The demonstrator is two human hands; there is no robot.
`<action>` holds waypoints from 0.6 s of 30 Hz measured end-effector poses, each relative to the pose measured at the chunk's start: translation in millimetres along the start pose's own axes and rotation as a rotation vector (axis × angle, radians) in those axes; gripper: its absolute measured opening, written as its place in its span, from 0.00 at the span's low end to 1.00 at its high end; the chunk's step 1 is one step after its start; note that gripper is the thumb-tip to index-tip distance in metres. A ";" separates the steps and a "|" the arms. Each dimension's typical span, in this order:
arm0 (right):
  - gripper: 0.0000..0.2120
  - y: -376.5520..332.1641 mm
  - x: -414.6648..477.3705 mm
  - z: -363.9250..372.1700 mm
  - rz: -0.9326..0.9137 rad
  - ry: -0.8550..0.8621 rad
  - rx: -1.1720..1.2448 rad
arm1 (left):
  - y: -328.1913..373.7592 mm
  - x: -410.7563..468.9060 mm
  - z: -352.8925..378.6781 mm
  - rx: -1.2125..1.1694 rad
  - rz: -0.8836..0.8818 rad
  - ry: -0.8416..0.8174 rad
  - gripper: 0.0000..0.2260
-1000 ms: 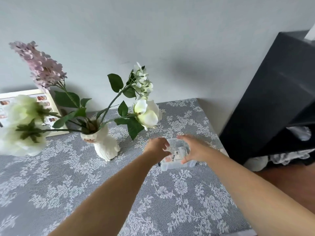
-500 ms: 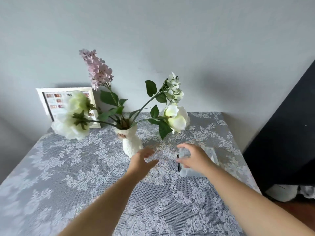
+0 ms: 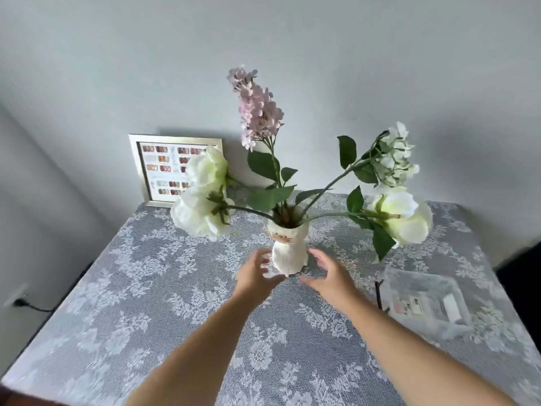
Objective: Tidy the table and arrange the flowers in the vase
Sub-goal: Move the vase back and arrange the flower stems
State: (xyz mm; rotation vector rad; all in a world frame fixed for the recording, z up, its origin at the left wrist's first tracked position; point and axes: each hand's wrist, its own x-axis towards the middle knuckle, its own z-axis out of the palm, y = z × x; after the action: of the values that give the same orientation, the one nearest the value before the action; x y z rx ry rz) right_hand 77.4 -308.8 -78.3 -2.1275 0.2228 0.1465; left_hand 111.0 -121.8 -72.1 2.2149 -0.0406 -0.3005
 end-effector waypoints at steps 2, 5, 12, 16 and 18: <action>0.36 -2.4 10.8 8.4 0.034 0.042 0.015 | -3.5 12.8 1.0 -0.002 0.019 -0.052 0.32; 0.37 -3.4 22.1 16.5 0.069 0.062 0.035 | -8.0 27.0 2.7 -0.017 0.025 -0.092 0.32; 0.35 -3.6 36.8 33.0 0.096 0.095 0.130 | -20.0 52.3 0.1 -0.256 0.015 -0.234 0.29; 0.36 0.5 39.5 36.7 0.108 0.111 0.176 | -26.9 59.0 2.4 -0.327 -0.046 -0.241 0.29; 0.36 1.8 43.3 34.9 0.099 0.115 0.169 | -27.2 61.8 3.5 -0.346 -0.069 -0.242 0.28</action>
State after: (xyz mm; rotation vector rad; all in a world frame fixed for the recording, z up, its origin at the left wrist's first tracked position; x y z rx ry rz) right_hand 118.6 -284.7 -106.8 -1.9592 0.3954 0.0610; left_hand 168.1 -116.1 -107.9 1.8310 -0.0402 -0.5690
